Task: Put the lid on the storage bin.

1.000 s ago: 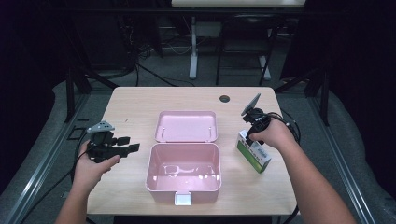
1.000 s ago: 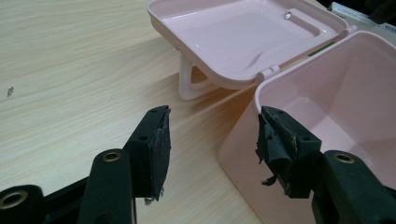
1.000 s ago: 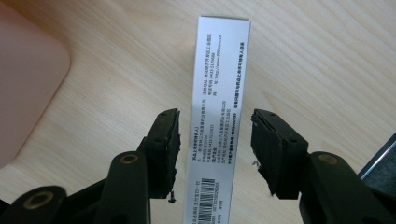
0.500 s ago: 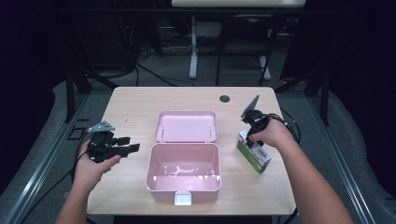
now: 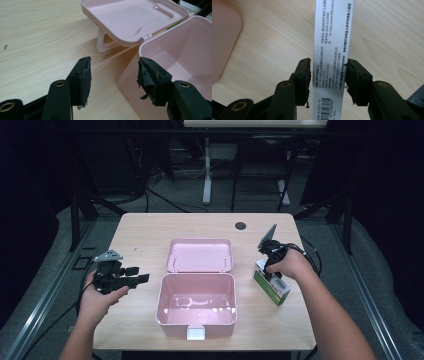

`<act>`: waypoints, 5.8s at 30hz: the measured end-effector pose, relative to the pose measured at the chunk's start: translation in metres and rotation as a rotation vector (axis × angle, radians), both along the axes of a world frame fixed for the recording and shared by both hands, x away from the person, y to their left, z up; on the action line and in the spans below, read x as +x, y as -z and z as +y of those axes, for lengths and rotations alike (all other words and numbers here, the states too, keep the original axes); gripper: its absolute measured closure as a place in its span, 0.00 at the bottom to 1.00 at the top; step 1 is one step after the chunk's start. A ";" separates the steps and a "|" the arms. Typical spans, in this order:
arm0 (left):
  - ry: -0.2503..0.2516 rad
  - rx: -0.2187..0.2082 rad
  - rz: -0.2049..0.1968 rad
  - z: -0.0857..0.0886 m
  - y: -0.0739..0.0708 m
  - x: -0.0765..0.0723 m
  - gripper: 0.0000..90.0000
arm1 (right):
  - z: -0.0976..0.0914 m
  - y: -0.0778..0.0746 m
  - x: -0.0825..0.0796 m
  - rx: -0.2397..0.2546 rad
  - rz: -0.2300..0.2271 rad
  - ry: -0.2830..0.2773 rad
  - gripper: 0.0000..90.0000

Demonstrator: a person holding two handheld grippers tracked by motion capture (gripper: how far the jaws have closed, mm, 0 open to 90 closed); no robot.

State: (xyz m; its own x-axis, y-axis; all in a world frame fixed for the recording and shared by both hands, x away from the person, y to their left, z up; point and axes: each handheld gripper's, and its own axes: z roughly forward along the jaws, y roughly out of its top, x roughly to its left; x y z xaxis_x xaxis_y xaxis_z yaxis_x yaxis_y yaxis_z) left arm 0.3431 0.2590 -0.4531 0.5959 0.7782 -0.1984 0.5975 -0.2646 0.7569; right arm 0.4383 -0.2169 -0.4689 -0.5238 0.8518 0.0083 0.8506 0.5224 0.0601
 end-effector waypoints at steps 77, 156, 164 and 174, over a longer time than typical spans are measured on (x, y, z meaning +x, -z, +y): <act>-0.018 -0.011 0.004 0.009 -0.001 0.000 0.49 | 0.026 -0.048 -0.014 -0.035 -0.002 -0.150 0.68; -0.020 -0.009 0.011 0.008 0.002 0.001 0.49 | 0.157 -0.119 -0.101 -0.052 -0.031 -0.708 0.68; -0.020 -0.009 0.012 0.008 0.002 0.002 0.49 | 0.170 -0.117 -0.104 -0.057 -0.022 -0.736 0.68; -0.021 -0.009 0.014 0.009 0.003 0.002 0.49 | 0.182 -0.117 -0.109 -0.046 -0.022 -0.776 0.68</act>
State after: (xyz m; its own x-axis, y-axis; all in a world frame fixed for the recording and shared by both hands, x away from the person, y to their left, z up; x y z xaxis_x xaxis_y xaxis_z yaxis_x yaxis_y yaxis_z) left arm 0.3451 0.2675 -0.4557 0.5769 0.7884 -0.2137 0.6133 -0.2452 0.7508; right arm 0.3288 -0.0348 -0.3516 -0.9699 0.2409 -0.0357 0.2396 0.9702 0.0369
